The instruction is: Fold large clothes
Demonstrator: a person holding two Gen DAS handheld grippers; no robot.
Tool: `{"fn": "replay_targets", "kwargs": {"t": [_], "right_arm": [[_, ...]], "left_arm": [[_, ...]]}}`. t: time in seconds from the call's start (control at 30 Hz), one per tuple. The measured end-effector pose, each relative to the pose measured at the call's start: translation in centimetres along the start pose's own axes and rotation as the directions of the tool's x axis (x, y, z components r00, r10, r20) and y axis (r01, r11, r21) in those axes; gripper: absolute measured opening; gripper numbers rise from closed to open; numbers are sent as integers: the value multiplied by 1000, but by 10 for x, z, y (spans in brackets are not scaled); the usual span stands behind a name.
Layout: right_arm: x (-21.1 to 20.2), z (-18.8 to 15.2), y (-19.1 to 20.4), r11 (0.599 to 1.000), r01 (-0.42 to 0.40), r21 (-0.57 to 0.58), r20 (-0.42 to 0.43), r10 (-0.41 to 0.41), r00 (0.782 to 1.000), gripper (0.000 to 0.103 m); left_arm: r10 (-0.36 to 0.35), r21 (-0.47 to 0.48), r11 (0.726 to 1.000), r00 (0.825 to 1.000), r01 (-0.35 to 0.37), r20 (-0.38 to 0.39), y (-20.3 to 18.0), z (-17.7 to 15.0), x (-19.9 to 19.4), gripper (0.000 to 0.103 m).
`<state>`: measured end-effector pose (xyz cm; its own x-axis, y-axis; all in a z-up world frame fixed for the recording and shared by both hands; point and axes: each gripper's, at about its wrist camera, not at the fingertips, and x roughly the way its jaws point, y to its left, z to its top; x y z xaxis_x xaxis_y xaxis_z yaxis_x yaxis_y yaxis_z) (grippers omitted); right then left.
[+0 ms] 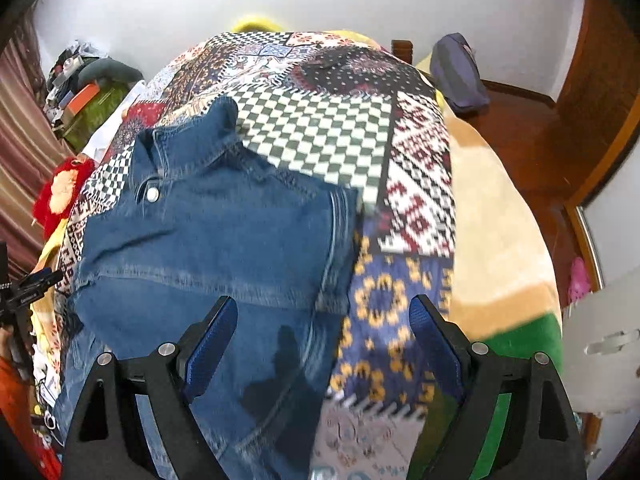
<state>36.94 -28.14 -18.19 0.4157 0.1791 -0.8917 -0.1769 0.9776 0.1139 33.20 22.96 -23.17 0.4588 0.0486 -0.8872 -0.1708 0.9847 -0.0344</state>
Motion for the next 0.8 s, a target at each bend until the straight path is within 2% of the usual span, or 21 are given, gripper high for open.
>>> {"fn": "replay_targets", "kwargs": {"t": [0.13,0.27,0.37,0.47,0.53,0.57,0.6,0.67,0.7,0.73,0.8], "right_arm": [[21,20,-1,1000,-5,-8,-20,5,1000,86],[45,30,-5,1000,-26,17,-36,27,999,86],[62,36,-13,995,-76,63,-49,80,996,86],[78,41,-21,986,-117,121,-60,125,990,74],[91,43,-25,975,-150,162,-80,165,983,57],[98,43,-27,968,-171,185,-91,190,978,51],[102,43,-27,964,-180,198,-97,202,975,45],[106,42,-27,963,-173,208,-82,193,978,33],[106,42,-27,964,-167,208,-68,185,980,24],[105,42,-28,961,-169,219,-57,186,981,17],[102,45,-27,955,-187,230,-28,198,980,13]], "left_arm": [[-7,-3,1000,999,7,-41,2,25,28,82],[-60,-64,996,995,55,-83,14,43,59,82],[-101,-119,989,989,88,-108,24,53,79,82],[-134,-139,983,986,119,-104,27,60,92,82],[-140,-115,985,986,130,-90,21,62,94,81],[-139,-96,987,987,131,-80,17,63,94,80],[-133,-82,989,988,127,-74,14,64,94,75],[-129,-53,991,989,126,-67,7,67,94,57],[-140,-47,989,988,137,-71,5,67,96,40],[-129,-50,991,989,125,-78,5,69,98,30],[-83,-75,994,994,77,-76,4,72,99,25]]}}
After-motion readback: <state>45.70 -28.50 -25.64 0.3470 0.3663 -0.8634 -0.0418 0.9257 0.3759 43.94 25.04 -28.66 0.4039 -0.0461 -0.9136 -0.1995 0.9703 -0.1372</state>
